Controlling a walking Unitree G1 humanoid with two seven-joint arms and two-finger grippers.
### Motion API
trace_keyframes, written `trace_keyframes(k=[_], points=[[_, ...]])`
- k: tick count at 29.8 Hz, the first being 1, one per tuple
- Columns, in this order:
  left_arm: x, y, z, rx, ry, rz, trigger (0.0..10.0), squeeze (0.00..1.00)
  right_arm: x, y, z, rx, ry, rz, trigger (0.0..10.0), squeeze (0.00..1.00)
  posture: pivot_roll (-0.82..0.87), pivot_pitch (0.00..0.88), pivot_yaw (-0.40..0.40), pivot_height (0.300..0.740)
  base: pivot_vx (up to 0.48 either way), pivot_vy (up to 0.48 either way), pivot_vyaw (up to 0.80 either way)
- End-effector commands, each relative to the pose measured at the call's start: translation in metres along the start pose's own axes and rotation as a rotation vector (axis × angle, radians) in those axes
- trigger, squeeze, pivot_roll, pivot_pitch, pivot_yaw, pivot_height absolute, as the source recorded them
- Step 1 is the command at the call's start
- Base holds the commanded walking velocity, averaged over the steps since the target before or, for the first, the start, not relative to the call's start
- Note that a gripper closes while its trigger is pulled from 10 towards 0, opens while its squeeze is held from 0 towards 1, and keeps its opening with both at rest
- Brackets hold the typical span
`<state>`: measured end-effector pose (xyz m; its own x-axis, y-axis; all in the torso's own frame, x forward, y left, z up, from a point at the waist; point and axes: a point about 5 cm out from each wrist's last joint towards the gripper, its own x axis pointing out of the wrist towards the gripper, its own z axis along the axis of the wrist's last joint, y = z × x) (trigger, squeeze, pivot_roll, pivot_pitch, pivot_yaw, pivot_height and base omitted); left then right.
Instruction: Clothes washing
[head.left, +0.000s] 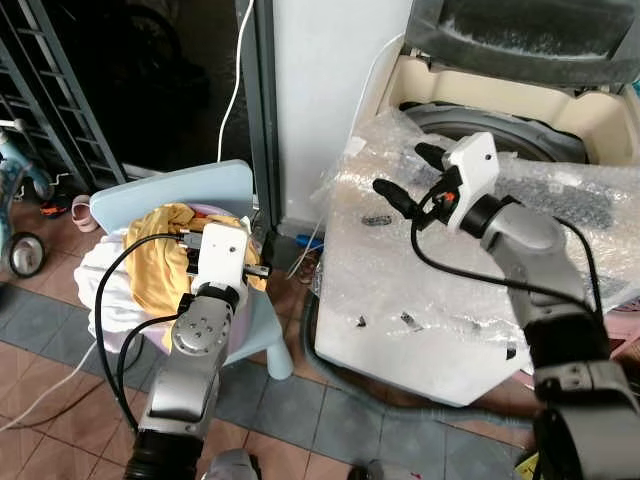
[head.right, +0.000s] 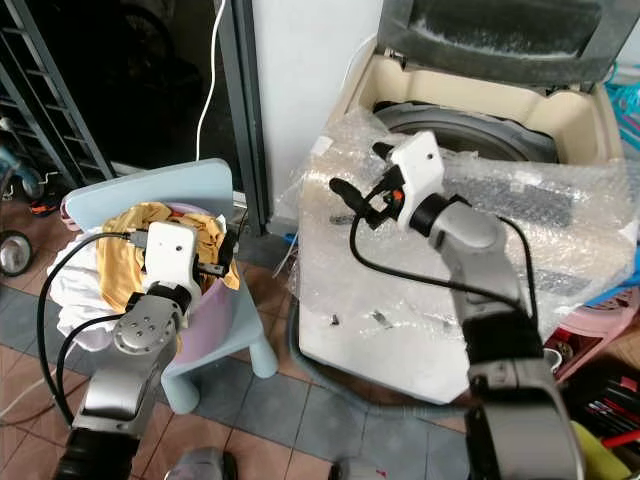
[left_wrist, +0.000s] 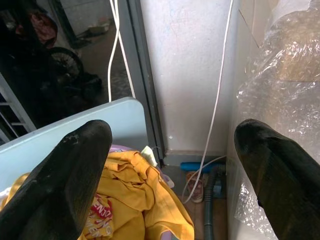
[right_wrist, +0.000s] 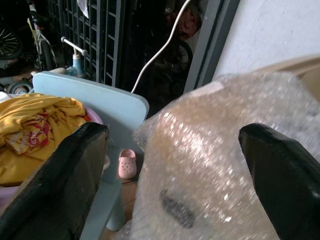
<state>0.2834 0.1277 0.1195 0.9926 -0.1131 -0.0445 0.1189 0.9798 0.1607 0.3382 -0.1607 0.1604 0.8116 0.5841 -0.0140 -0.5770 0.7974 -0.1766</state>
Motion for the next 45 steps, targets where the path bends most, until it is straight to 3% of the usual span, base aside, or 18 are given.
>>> trace_keyframes(k=[1, 3, 8, 11, 13, 14, 16, 17, 21, 23, 24, 26, 28, 30, 33, 37, 40, 45], points=[[-0.002, 0.0, 0.001, -0.017, -0.005, -0.024, 10.0, 0.0, 0.0, 0.007, 0.007, -0.012, -0.031, -0.017, 10.0, 0.0, -0.04, 0.043, 0.001, 0.74, 0.0, 0.48, 0.0], [-0.007, 0.0, -0.001, -0.01, -0.025, -0.02, 10.0, 0.0, -0.004, 0.02, 0.003, -0.006, -0.053, -0.049, 10.0, 0.0, -0.04, 0.028, 0.001, 0.74, 0.0, 0.48, 0.0], [-0.019, 0.003, -0.016, -0.042, 0.017, 0.047, 10.0, 0.0, -0.02, 0.028, -0.015, 0.049, -0.043, -0.281, 10.0, 0.0, -0.04, 0.0, 0.008, 0.74, 0.0, 0.48, 0.0], [-0.022, 0.008, -0.019, -0.055, 0.028, 0.092, 10.0, 0.0, -0.028, 0.026, -0.023, 0.097, -0.031, -0.421, 10.0, 0.0, -0.04, 0.0, 0.011, 0.74, 0.0, 0.48, 0.0], [-0.022, 0.009, -0.02, -0.057, 0.029, 0.103, 10.0, 0.0, -0.031, 0.025, -0.023, 0.097, -0.034, -0.451, 10.0, 0.0, -0.04, 0.0, 0.011, 0.74, 0.0, 0.48, 0.0], [-0.021, 0.016, -0.018, -0.056, 0.013, 0.124, 10.0, 0.0, -0.044, 0.021, -0.029, 0.129, -0.007, -0.576, 10.0, 0.0, -0.04, 0.0, 0.023, 0.74, 0.0, 0.48, 0.0], [-0.021, 0.019, -0.018, -0.053, 0.007, 0.134, 10.0, 0.0, -0.05, 0.019, -0.033, 0.13, 0.011, -0.626, 10.0, 0.0, -0.04, 0.0, 0.023, 0.74, 0.0, 0.48, 0.0], [-0.019, 0.023, -0.019, -0.05, 0.012, 0.137, 10.0, 0.0, -0.06, 0.016, -0.038, 0.121, 0.036, -0.681, 10.0, 0.0, -0.04, 0.0, 0.028, 0.74, 0.0, 0.48, 0.0], [-0.018, 0.024, -0.019, -0.05, 0.005, 0.13, 10.0, 0.0, -0.065, 0.015, -0.047, 0.097, 0.092, -0.686, 10.0, 0.0, -0.05, 0.0, 0.027, 0.74, 0.0, 0.48, 0.0], [-0.016, 0.025, -0.015, -0.012, -0.039, 0.137, 10.0, 0.0, -0.068, 0.011, -0.051, -0.031, 0.145, -0.717, 10.0, 0.0, -0.05, 0.0, 0.02, 0.74, 0.0, 0.461, 0.0], [-0.016, 0.026, -0.014, -0.019, -0.038, 0.159, 10.0, 0.0, -0.069, 0.011, -0.053, -0.013, 0.139, -0.724, 10.0, 0.0, -0.05, 0.0, 0.02, 0.74, 0.0, 0.409, 0.0], [-0.015, 0.029, -0.015, -0.049, -0.009, 0.194, 10.0, 0.0, -0.073, 0.012, -0.055, 0.113, 0.116, -0.779, 10.0, 0.0, -0.03, 0.0, 0.017, 0.74, 0.0, 0.159, 0.0], [-0.02, 0.033, -0.018, -0.065, 0.009, 0.199, 10.0, 0.0, -0.078, 0.016, -0.058, 0.118, 0.128, -0.785, 10.0, 0.0, -0.03, 0.0, 0.02, 0.74, 0.0, 0.0, 0.0], [-0.026, 0.035, -0.025, -0.083, 0.036, 0.188, 10.0, 0.0, -0.079, 0.024, -0.061, 0.023, 0.176, -0.684, 10.0, 0.0, -0.03, 0.0, 0.02, 0.74, 0.0, 0.0, 0.0], [-0.03, 0.033, -0.028, -0.07, 0.032, 0.164, 10.0, 0.0, -0.082, 0.03, -0.068, 0.159, 0.155, -0.688, 10.0, 0.0, -0.03, 0.0, 0.021, 0.74, 0.0, 0.0, 0.0], [-0.034, 0.029, -0.034, -0.099, 0.055, 0.123, 10.0, 0.0, -0.082, 0.026, -0.07, 0.084, 0.202, -0.733, 10.0, 0.0, -0.03, 0.0, 0.023, 0.74, 0.0, 0.0, 0.0], [-0.041, 0.028, -0.039, -0.109, 0.078, 0.137, 10.0, 0.0, -0.072, 0.028, -0.065, 0.146, 0.17, -0.694, 10.0, 0.0, -0.04, 0.0, 0.022, 0.74, 0.0, 0.0, 0.0], [-0.037, 0.031, -0.038, -0.138, 0.081, 0.173, 10.0, 0.0, -0.069, 0.031, -0.062, 0.083, 0.196, -0.64, 10.0, 0.0, -0.03, 0.0, 0.006, 0.74, 0.0, 0.0, 0.0]])
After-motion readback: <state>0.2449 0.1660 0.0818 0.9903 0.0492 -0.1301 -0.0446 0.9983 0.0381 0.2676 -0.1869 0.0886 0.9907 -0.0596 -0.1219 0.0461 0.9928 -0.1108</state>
